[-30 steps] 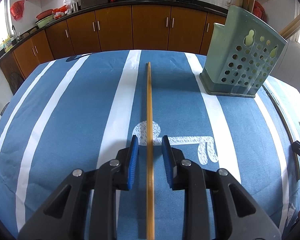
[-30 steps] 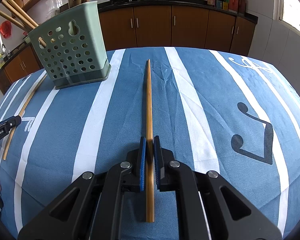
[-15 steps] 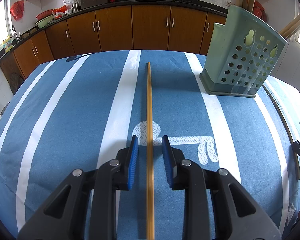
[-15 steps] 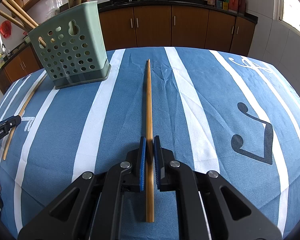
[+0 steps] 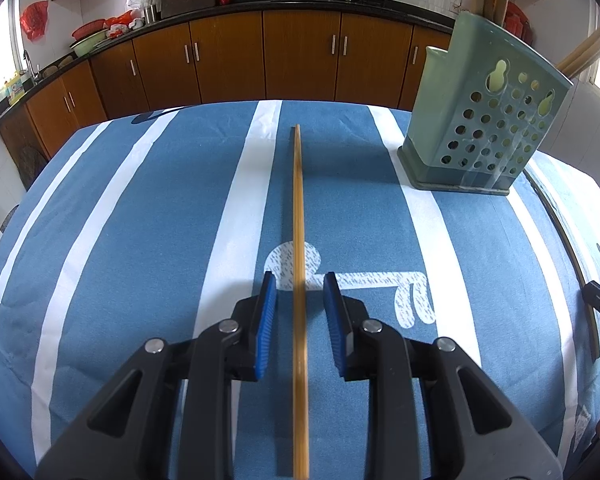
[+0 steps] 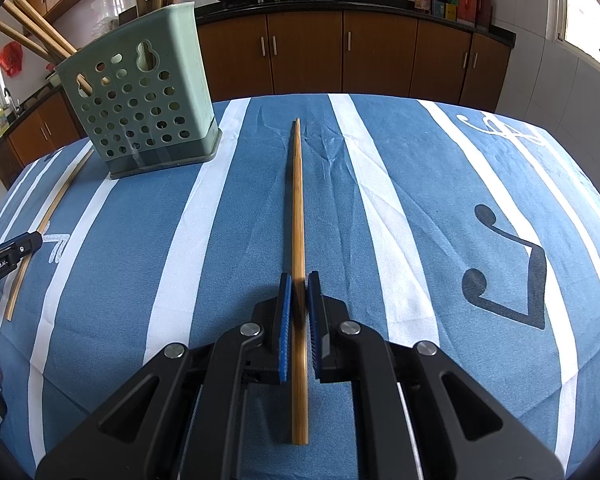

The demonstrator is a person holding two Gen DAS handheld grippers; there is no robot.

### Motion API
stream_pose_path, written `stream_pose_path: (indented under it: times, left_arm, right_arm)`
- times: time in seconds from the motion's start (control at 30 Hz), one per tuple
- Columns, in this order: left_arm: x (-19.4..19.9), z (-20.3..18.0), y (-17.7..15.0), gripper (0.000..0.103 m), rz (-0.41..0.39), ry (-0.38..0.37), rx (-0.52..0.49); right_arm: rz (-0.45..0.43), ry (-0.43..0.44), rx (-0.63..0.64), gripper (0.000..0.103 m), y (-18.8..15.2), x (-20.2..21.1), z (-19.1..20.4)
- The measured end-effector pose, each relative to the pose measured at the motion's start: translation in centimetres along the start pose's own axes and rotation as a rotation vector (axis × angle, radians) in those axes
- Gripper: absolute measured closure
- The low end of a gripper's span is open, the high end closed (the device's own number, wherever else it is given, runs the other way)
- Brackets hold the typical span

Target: Organize utensils

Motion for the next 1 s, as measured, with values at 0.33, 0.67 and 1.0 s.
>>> stream_pose_path:
  times: [0.33,0.67,1.0]
  left_arm:
    - [2.0,0.3,-1.7,0.09,0.001,-0.008,-0.03]
    - [4.7,0.2,0.3,0.095,-0.04,-0.034,-0.042]
    - [10.6,0.8,6.6,0.095,-0.227,-0.075,0.053]
  right_arm:
    - [0.001,0.033,-0.018,0.094,-0.7,1.0,-0.2]
    - [-0.107,0.042,-0.033,0.095,1.9,4.3,-1.2]
    - [-0.298,0.057,-0.066,0.095,7.9,9.4,-1.9]
Point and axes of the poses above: each gripper's, at about its wrist camera, not at the fingertips, and x roughly against the way its jaws point, z to its left, y to its top, the point moved 10 cm from there along -x, roughly the way its jaws point, and after that the axes turned 12 degrees about -z, right-handed, at the moved point
